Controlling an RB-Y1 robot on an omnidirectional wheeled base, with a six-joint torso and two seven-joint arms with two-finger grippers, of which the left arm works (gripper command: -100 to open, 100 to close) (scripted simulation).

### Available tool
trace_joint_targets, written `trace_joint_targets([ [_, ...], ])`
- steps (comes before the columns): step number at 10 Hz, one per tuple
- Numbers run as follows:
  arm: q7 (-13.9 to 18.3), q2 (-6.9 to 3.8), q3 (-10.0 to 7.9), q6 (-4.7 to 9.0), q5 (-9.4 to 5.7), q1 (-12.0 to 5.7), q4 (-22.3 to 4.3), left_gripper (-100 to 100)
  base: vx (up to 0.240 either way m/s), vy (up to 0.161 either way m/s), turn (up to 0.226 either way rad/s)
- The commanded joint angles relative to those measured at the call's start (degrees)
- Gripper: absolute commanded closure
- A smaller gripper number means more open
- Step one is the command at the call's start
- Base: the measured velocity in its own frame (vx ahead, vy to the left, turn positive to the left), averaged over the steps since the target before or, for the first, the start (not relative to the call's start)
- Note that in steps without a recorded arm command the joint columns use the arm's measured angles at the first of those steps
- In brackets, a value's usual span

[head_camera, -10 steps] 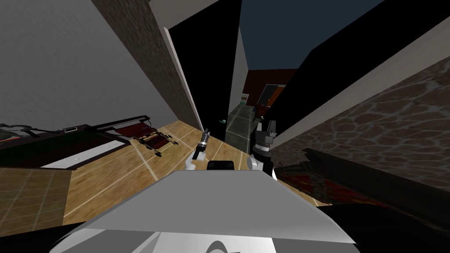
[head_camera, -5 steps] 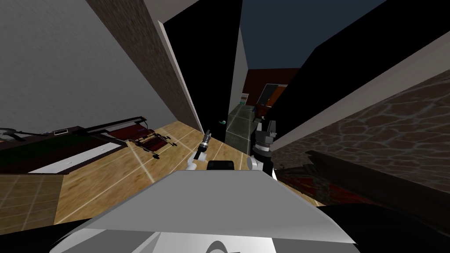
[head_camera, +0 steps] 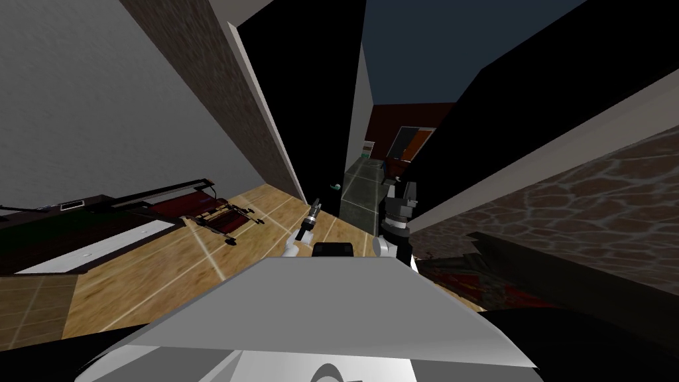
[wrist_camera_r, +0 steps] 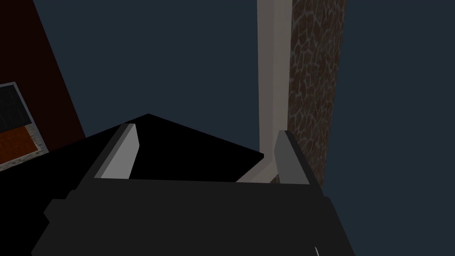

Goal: Push the door open

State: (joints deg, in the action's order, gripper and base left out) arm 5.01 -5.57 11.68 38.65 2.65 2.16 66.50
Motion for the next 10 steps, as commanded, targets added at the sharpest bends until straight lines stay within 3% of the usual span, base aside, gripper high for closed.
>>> trace_joint_targets([
  [1, 0.5, 0.08, 0.42, 0.71, 0.26, -1.19, -2.8, -100, 0.089, 0.021, -0.017],
  [10, 2.6, 0.48, 2.41, 3.62, 1.47, -5.59, -14.3, -100, 0.083, 0.014, -0.016],
])
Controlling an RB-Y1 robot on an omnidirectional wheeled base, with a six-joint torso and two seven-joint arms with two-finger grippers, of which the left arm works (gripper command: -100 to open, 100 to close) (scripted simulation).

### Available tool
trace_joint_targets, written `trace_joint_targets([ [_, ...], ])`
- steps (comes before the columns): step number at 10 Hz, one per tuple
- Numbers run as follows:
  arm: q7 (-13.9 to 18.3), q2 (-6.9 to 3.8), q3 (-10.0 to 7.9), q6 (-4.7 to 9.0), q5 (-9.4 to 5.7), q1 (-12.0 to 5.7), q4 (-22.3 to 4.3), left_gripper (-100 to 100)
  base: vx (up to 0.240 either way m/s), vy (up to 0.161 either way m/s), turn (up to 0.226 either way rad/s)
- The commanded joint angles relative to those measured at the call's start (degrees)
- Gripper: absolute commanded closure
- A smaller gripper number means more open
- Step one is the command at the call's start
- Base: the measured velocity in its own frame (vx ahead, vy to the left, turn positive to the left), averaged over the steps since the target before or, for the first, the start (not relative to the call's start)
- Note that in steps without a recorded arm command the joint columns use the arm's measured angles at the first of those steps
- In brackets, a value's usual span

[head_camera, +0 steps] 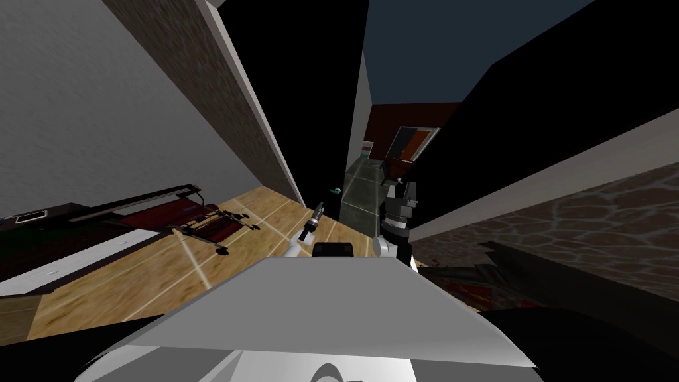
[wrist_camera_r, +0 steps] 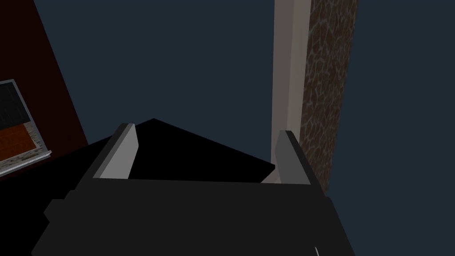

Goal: Push the door open

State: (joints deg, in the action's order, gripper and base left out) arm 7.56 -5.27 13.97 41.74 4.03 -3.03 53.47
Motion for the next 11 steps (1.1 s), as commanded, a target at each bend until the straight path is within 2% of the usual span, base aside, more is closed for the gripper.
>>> trace_joint_targets([
  [1, 0.3, 0.25, 0.33, 0.84, 0.22, -0.87, -2.4, -100, 0.091, 0.022, -0.014],
  [5, 1.1, 0.53, 1.13, 2.01, 0.71, -2.65, -7.1, -100, 0.082, 0.013, -0.015],
  [7, 1.9, 0.82, 1.81, 3.0, 1.12, -4.14, -10.9, -100, 0.107, 0.02, -0.022],
  [11, 2.4, 1.08, 2.28, 3.69, 1.4, -5.18, -13.6, -100, 0.076, 0.012, -0.01],
])
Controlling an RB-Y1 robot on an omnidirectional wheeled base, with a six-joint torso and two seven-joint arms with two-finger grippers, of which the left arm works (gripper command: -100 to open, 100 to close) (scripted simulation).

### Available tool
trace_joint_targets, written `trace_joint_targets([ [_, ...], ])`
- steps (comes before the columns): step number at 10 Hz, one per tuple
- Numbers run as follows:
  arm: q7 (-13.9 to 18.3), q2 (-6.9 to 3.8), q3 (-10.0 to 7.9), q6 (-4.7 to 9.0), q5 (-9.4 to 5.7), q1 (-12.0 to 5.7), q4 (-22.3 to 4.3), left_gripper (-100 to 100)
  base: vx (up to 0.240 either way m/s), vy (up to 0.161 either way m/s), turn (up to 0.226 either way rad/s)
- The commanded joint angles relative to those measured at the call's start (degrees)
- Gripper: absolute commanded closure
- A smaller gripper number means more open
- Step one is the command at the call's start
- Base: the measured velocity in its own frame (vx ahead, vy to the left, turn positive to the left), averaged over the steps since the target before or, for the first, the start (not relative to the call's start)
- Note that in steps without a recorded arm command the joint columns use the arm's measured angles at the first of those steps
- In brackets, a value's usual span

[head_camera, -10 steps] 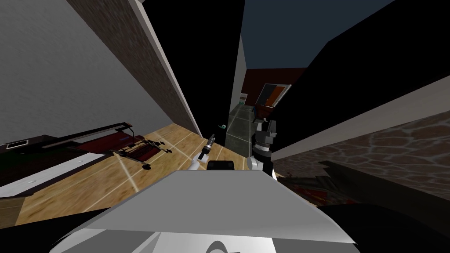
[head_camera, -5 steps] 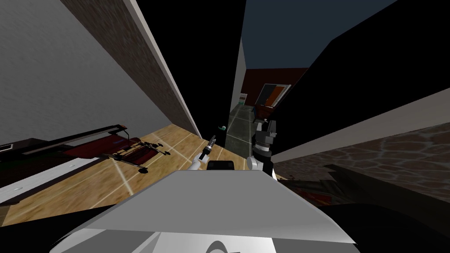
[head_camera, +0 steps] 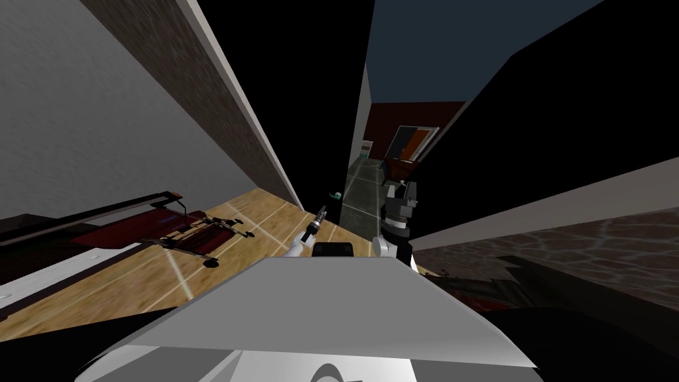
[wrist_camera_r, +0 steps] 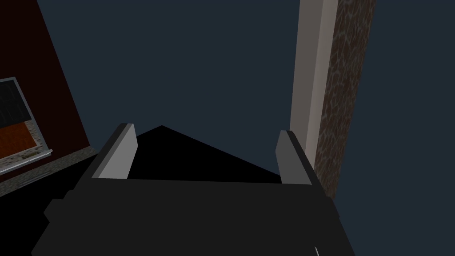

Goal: Push the door open

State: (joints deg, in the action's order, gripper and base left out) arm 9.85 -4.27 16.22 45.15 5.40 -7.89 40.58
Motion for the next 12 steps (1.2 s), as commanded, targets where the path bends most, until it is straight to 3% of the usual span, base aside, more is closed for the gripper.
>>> trace_joint_targets([
  [1, 0.3, 0.19, 0.21, 0.54, 0.13, -0.72, -1.8, -100, 0.056, 0.008, -0.013],
  [2, 0.5, 0.35, 0.45, 0.88, 0.27, -1.23, -3.1, -100, 0.081, 0.009, -0.017],
  [5, 0.1, 0.11, 0.05, 0.99, 0.09, -1.07, -2.9, -100, 0.086, -0.025, -0.02],
  [12, -1.0, 0.98, -1.09, 1.28, -0.35, -1.36, -3.9, -100, 0.196, -0.078, -0.031],
])
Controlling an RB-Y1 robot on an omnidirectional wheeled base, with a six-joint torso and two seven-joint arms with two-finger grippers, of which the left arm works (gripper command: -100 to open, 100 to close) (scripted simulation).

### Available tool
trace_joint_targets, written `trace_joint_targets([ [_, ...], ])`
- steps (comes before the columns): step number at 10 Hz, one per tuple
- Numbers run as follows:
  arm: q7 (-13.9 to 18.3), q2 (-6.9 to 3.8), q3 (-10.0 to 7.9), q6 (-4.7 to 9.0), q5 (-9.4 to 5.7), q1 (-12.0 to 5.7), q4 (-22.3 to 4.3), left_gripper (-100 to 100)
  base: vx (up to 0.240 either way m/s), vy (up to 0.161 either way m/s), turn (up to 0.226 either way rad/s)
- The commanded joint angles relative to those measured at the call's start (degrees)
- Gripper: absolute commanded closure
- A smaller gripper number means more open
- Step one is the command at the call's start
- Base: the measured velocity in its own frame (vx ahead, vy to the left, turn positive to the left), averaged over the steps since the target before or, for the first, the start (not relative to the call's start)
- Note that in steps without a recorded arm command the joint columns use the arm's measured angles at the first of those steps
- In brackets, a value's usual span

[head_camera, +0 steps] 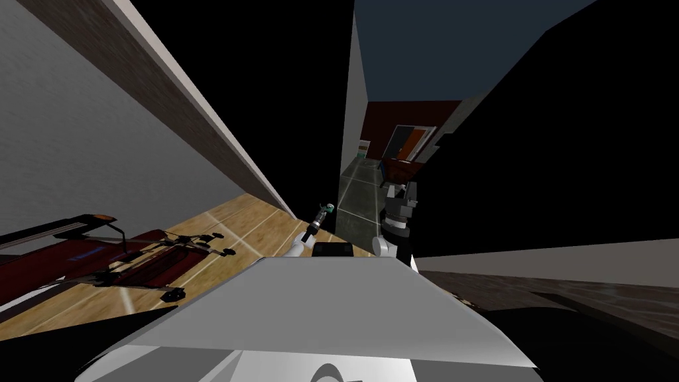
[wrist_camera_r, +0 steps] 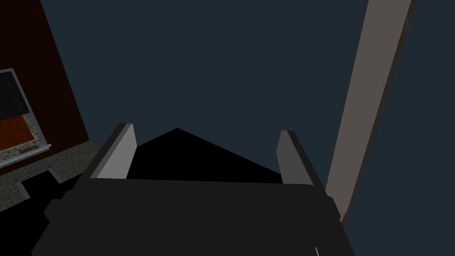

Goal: Push the door open

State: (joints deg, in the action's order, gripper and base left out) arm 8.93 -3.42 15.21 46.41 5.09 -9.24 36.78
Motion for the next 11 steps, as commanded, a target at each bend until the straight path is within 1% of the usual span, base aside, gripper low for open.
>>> trace_joint_targets([
  [1, -0.2, 0.4, -0.22, 0.06, -0.09, -0.05, -0.2, -100, 0.178, -0.057, -0.016],
  [2, -0.1, 0.23, -0.13, 0.02, -0.05, -0.02, -0.1, -100, 0.078, -0.02, -0.001],
  [3, -0.1, 0.23, -0.13, 0.02, -0.05, -0.02, -0.1, 100, -0.012, 0.0, 0.004],
  [8, -0.1, 0.23, -0.13, 0.02, -0.05, -0.02, -0.1, 100, -0.014, 0.005, -0.001],
  [9, -0.5, -0.14, -0.91, -0.16, -0.4, 0.05, -0.3, 100, 0.099, -0.049, 0.025],
  [11, -0.8, -0.39, -1.66, -0.18, -0.76, 0.02, -0.4, 100, 0.155, -0.099, 0.042],
])
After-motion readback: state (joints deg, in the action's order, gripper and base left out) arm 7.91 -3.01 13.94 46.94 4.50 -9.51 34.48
